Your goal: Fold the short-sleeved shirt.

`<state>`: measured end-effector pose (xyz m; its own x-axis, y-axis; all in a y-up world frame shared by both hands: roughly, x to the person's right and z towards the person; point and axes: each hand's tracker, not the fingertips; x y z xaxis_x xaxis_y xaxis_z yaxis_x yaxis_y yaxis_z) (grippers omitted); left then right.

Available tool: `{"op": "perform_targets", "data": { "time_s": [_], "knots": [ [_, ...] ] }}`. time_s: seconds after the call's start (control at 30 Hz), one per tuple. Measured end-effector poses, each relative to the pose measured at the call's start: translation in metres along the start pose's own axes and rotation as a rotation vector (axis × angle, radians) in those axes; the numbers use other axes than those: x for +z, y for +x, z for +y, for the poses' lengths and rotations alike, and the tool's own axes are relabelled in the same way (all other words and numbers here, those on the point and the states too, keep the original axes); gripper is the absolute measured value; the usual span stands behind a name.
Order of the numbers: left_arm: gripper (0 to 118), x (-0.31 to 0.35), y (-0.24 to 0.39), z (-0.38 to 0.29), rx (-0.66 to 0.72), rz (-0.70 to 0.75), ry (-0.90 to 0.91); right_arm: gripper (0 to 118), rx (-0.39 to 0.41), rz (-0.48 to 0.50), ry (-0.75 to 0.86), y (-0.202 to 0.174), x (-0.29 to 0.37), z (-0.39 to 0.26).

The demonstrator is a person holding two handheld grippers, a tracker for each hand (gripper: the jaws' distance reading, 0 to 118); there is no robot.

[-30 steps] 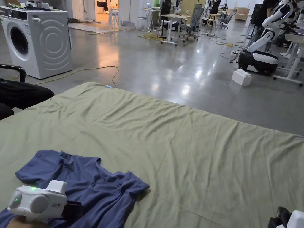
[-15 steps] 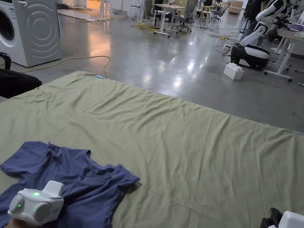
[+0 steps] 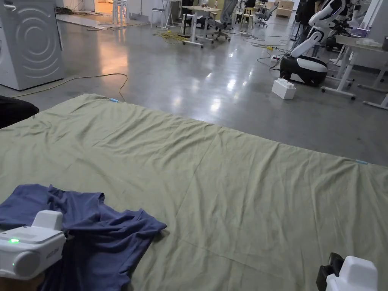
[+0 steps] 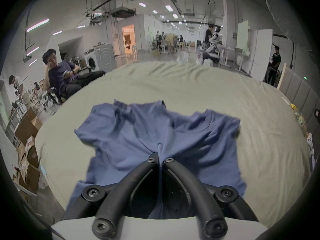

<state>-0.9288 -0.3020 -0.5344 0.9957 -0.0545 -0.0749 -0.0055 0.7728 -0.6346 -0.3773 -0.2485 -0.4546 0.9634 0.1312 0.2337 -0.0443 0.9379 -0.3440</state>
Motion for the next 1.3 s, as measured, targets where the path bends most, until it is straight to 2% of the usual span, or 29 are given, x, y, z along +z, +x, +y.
{"op": "perform_targets", "data": {
  "time_s": [0.17,0.3,0.5,0.73,1.0,1.3],
  "knots": [
    [3,0.041,0.007,0.053,0.051,-0.035,0.168,0,-0.017,-0.002,0.022,0.007,0.007,0.006],
    [3,0.082,0.034,0.103,0.01,-0.085,0.278,0,-0.033,-0.004,0.041,0.014,0.013,0.011],
    [3,0.126,0.097,0.155,-0.061,-0.188,0.405,0,-0.06,-0.017,0.068,0.03,0.025,0.016],
    [3,0.151,0.19,0.18,-0.142,-0.345,0.473,0,-0.099,-0.063,0.087,0.061,0.036,0.017],
    [3,0.149,0.31,0.16,-0.181,-0.566,0.422,0,-0.119,-0.135,0.108,0.1,0.053,0.015],
    [3,0.132,0.412,0.058,-0.269,-0.767,0.195,0,-0.142,-0.201,0.075,0.135,0.066,-0.003]
  ]
}}
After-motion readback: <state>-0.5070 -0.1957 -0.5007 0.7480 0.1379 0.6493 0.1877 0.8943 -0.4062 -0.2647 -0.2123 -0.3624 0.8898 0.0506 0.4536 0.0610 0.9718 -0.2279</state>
